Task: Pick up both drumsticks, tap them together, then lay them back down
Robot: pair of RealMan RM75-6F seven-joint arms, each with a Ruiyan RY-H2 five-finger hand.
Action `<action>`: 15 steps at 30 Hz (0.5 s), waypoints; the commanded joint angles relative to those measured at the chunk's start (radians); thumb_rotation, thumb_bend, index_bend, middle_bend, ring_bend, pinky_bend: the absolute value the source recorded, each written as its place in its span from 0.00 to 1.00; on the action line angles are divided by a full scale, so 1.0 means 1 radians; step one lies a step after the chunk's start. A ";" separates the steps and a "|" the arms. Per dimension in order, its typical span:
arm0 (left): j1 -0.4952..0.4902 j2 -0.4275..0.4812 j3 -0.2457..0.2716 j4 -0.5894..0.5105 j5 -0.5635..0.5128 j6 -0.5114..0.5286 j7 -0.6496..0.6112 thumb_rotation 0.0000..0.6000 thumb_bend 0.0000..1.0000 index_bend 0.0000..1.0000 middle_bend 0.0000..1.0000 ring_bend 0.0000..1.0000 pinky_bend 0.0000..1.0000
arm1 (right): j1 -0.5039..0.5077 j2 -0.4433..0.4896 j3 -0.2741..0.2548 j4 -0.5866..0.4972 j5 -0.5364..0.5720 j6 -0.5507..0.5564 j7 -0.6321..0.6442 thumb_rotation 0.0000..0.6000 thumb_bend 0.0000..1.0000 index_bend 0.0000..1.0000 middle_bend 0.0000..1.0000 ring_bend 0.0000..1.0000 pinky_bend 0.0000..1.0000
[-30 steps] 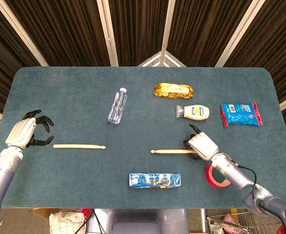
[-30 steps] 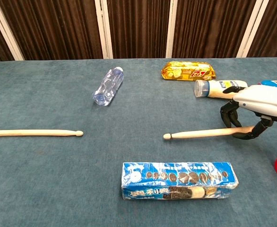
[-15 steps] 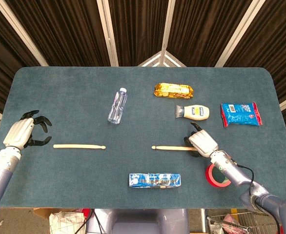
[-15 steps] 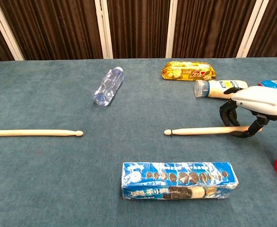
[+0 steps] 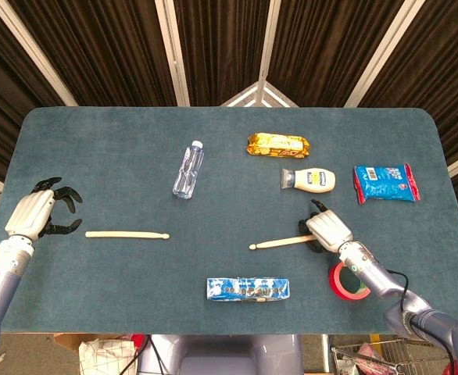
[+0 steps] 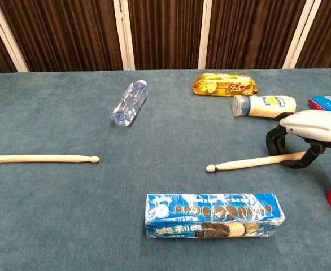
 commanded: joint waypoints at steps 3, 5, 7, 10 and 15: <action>0.001 0.000 0.001 0.001 -0.002 0.005 0.000 1.00 0.40 0.42 0.50 0.08 0.00 | -0.004 0.011 0.012 -0.030 0.037 -0.024 -0.044 1.00 0.46 0.32 0.38 0.34 0.01; 0.002 -0.001 0.002 0.003 -0.002 0.006 0.000 1.00 0.40 0.42 0.50 0.08 0.00 | -0.006 0.019 0.025 -0.049 0.062 -0.032 -0.064 1.00 0.46 0.30 0.36 0.33 0.01; 0.003 0.000 0.003 0.004 0.000 0.006 -0.001 1.00 0.40 0.42 0.50 0.08 0.00 | -0.010 0.030 0.041 -0.067 0.086 -0.033 -0.075 1.00 0.46 0.28 0.35 0.33 0.01; 0.006 0.003 0.004 0.004 0.005 0.008 -0.006 1.00 0.40 0.42 0.50 0.08 0.00 | -0.010 0.064 0.068 -0.114 0.134 -0.053 -0.093 1.00 0.46 0.24 0.32 0.32 0.01; 0.015 0.012 0.010 -0.001 0.022 0.015 -0.010 1.00 0.40 0.42 0.50 0.08 0.00 | -0.005 0.152 0.083 -0.206 0.179 -0.091 -0.131 1.00 0.46 0.11 0.22 0.25 0.01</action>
